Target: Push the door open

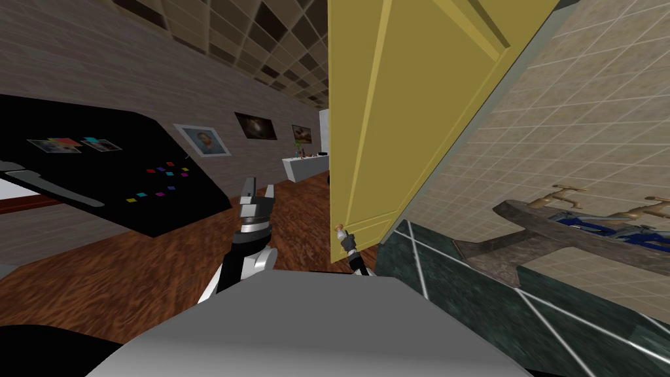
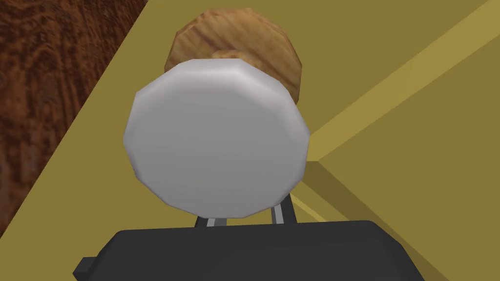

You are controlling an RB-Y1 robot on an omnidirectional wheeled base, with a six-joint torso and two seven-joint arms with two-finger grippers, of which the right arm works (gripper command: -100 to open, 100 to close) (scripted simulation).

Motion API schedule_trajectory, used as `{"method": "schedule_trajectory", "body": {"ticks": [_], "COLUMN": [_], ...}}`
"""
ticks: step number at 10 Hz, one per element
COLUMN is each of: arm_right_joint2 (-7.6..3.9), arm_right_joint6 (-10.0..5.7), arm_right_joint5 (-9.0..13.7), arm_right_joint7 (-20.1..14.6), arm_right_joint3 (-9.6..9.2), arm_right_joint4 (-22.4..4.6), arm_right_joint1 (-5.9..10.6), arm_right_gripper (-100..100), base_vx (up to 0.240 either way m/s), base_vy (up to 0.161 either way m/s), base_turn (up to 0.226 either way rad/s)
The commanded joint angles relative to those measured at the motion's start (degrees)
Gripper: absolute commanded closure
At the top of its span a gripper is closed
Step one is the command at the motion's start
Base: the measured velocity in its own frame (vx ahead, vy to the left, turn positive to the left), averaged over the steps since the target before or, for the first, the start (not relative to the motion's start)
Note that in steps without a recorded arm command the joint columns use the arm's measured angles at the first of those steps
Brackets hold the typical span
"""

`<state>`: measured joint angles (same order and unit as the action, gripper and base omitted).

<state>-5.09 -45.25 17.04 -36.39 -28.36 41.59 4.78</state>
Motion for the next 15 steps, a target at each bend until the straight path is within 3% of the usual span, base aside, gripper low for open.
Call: {"method": "schedule_trajectory", "body": {"ticks": [1,2,4,7,10,13,14,15], "arm_right_joint2": [0.74,0.74,1.07,1.07,1.41,1.41,1.2,1.22], "arm_right_joint6": [-1.76,-1.76,-1.74,-1.74,-1.72,-1.72,-0.68,-0.8], "arm_right_joint5": [0.34,0.34,1.8,1.8,3.26,3.26,4.66,5.27], "arm_right_joint7": [-1.85,-1.85,-5.94,-6.51,-11.18,-11.18,-13.18,-14.28], "arm_right_joint3": [-0.24,-0.24,-0.97,-0.97,-1.7,-1.7,-2.97,-3.55], "arm_right_joint4": [-0.89,-0.89,-1.34,-1.34,-1.79,-1.79,-1.98,-1.57], "arm_right_joint1": [1.81,1.81,2.27,2.27,2.72,2.72,0.88,0.53], "arm_right_gripper": [100,100,100,100,100,100,-100,-100], "base_vx": [0.028,0.011,0.029,0.019,0.033,0.006,-0.037,-0.088], "base_vy": [0.022,0.008,0.029,0.014,0.026,0.006,-0.05,-0.086], "base_turn": [-0.011,0.005,-0.053,-0.005,-0.042,0.002,-0.006,0.022]}}
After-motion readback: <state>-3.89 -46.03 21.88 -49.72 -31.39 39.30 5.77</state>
